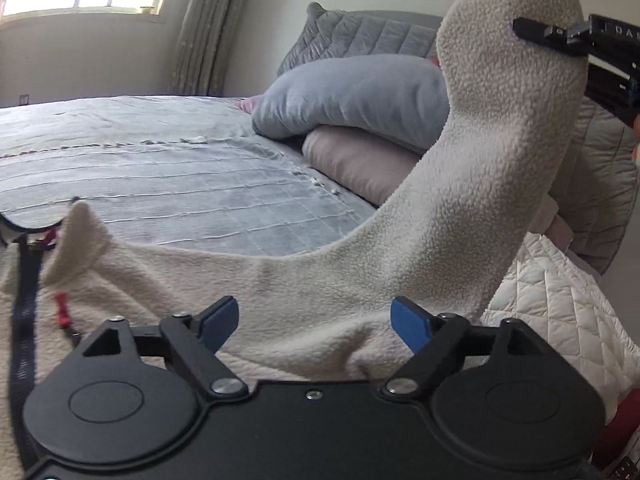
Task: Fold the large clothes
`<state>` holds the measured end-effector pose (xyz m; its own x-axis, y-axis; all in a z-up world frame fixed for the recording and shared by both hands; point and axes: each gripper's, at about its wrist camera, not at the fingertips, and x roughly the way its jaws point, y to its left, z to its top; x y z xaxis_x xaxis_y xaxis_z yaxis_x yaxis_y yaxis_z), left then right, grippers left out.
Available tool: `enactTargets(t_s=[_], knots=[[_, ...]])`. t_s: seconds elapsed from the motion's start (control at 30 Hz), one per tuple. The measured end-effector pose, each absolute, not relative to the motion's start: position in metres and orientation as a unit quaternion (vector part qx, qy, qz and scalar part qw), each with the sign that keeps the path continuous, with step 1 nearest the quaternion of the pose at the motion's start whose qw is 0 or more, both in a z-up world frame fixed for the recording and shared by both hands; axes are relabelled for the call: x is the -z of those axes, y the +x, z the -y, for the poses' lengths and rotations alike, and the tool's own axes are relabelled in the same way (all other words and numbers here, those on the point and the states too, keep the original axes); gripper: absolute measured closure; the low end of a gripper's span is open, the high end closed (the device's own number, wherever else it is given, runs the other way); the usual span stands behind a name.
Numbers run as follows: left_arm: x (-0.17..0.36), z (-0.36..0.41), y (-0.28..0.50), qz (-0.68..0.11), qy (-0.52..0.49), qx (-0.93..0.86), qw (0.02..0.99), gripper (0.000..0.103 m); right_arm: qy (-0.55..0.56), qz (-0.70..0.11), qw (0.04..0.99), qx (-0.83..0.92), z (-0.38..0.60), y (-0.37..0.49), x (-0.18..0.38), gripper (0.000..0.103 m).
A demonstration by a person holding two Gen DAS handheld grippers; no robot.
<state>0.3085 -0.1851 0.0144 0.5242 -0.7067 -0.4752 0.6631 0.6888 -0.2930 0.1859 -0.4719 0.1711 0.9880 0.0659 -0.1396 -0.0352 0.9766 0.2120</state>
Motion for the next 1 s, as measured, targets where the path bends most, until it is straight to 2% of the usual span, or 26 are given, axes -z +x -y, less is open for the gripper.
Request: enactTargets(t_s=[0.2, 0.33, 0.53, 0.7, 0.73, 0.77, 0.83, 1.0], knots=[[-0.019, 0.075, 0.320, -0.282, -0.112, 0.343, 0.889, 0.010, 0.118, -0.104, 0.980, -0.124, 0.379, 0.227, -0.148, 0.094], [0.000, 0.021, 0.336, -0.294, -0.175, 0.305, 0.889, 0.009, 0.131, -0.146, 0.964, -0.180, 0.322, 0.255, -0.107, 0.093], [0.034, -0.010, 0.353, -0.311, -0.241, 0.281, 0.875, 0.009, 0.116, -0.235, 0.942, -0.212, 0.262, 0.281, -0.030, 0.092], [0.056, -0.015, 0.361, -0.323, -0.299, 0.291, 0.850, 0.009, 0.128, -0.290, 0.922, -0.224, 0.252, 0.291, 0.030, 0.088], [0.059, -0.015, 0.362, -0.325, -0.307, 0.292, 0.846, 0.009, 0.139, -0.298, 0.916, -0.230, 0.253, 0.290, 0.040, 0.076], [0.061, -0.014, 0.364, -0.327, -0.311, 0.291, 0.844, 0.009, 0.150, -0.305, 0.911, -0.233, 0.256, 0.290, 0.044, 0.057], [0.063, -0.013, 0.366, -0.329, -0.318, 0.291, 0.840, 0.009, 0.169, -0.304, 0.907, -0.238, 0.261, 0.282, 0.048, 0.043], [0.064, -0.024, 0.360, -0.321, -0.362, 0.301, 0.822, 0.009, 0.167, -0.282, 0.910, -0.255, 0.280, 0.260, 0.028, 0.040]])
